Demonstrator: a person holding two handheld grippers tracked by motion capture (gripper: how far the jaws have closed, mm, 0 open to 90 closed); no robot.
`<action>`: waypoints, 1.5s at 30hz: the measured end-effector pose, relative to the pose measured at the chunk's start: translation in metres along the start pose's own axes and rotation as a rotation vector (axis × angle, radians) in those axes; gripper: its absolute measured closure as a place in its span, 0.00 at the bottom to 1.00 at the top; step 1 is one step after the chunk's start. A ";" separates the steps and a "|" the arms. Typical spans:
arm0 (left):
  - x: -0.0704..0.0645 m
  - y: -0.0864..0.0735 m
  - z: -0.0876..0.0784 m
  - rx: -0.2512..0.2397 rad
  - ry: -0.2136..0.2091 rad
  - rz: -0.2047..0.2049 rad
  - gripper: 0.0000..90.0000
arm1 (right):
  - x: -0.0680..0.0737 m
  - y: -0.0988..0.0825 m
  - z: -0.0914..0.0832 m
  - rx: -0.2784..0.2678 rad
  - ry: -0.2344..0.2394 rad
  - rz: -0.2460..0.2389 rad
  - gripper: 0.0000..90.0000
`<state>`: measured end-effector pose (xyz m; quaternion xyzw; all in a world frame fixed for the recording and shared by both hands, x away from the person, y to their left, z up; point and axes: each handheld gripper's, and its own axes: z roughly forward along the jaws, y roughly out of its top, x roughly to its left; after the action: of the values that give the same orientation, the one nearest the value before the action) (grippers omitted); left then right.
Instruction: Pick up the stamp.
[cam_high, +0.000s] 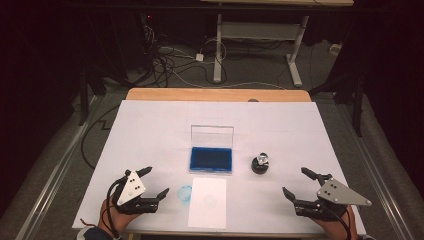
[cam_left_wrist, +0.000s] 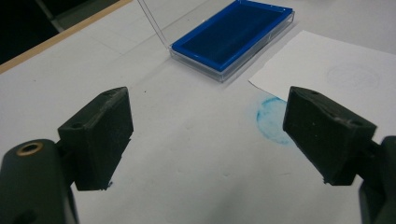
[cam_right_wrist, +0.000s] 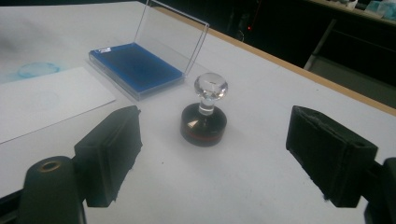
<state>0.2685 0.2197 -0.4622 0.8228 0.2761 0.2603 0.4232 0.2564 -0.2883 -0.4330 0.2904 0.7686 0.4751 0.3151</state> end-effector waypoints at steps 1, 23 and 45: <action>0.000 0.000 0.000 0.001 0.000 0.002 0.17 | 0.000 0.000 0.000 0.004 0.001 0.006 0.20; -0.002 0.001 0.004 0.007 -0.011 0.024 0.17 | -0.006 0.001 0.007 0.023 0.025 0.013 0.22; -0.004 -0.004 -0.001 0.018 -0.003 0.019 0.17 | -0.013 0.022 0.069 0.086 0.102 0.002 0.24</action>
<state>0.2640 0.2198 -0.4656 0.8296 0.2698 0.2607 0.4136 0.3201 -0.2516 -0.4344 0.2800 0.8030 0.4562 0.2622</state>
